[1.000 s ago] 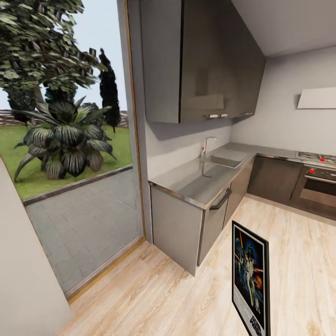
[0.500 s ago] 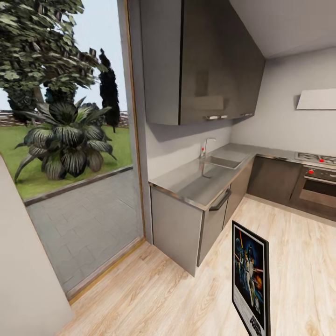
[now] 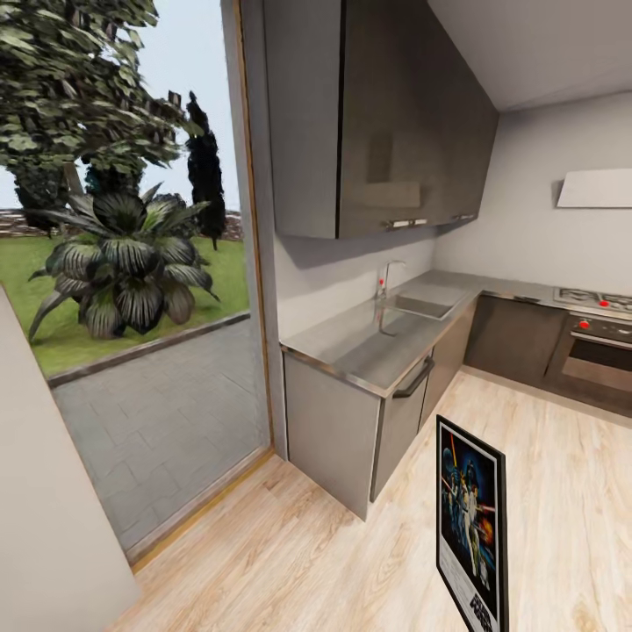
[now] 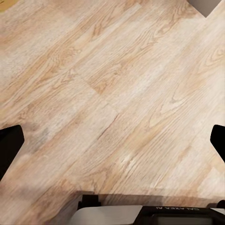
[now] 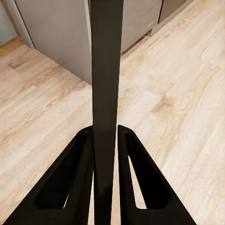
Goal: Pick up the poster from the kitchen countertop and hang it on one of the wall nails in the kitchen.
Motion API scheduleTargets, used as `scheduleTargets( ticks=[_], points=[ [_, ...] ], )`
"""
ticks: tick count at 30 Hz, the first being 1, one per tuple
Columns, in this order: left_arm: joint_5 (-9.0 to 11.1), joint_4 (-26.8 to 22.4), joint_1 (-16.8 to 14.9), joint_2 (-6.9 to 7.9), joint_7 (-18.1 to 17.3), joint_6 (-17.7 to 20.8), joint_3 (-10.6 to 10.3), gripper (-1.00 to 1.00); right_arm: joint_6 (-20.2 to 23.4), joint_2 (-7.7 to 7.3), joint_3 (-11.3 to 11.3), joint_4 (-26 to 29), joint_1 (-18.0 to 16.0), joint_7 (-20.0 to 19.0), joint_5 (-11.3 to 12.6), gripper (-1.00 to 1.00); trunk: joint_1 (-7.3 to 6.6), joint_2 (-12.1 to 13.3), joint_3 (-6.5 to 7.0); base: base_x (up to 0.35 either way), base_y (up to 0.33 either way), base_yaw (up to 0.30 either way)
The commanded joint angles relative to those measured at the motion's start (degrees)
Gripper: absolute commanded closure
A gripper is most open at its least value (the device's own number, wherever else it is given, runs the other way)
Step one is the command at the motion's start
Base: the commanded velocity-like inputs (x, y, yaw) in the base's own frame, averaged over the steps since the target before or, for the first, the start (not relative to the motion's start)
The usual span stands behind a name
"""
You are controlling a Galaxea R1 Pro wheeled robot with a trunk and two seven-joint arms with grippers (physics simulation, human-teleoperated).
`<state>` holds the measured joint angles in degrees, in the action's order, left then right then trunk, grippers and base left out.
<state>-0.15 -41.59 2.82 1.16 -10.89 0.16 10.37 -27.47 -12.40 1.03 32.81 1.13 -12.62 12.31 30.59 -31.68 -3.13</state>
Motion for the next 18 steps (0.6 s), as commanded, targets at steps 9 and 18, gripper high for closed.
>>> scheduleTargets(
  ticks=[9, 18],
  points=[
    [-0.02, -0.07, 0.00, -0.03, -0.36, 0.02, 0.17, -1.00, 0.05, 0.01, 0.11, 0.07, 0.01, -0.64, 0.70, 1.00, -1.96, 3.54, 1.54, 0.000, 0.000, 0.000],
    [-0.02, -0.07, 0.02, -0.02, -0.36, 0.02, 0.18, -1.00, 0.05, 0.01, 0.11, 0.07, 0.01, -0.62, 0.70, 1.00, -3.93, 7.15, 3.16, 0.000, 0.000, 0.000]
  ],
)
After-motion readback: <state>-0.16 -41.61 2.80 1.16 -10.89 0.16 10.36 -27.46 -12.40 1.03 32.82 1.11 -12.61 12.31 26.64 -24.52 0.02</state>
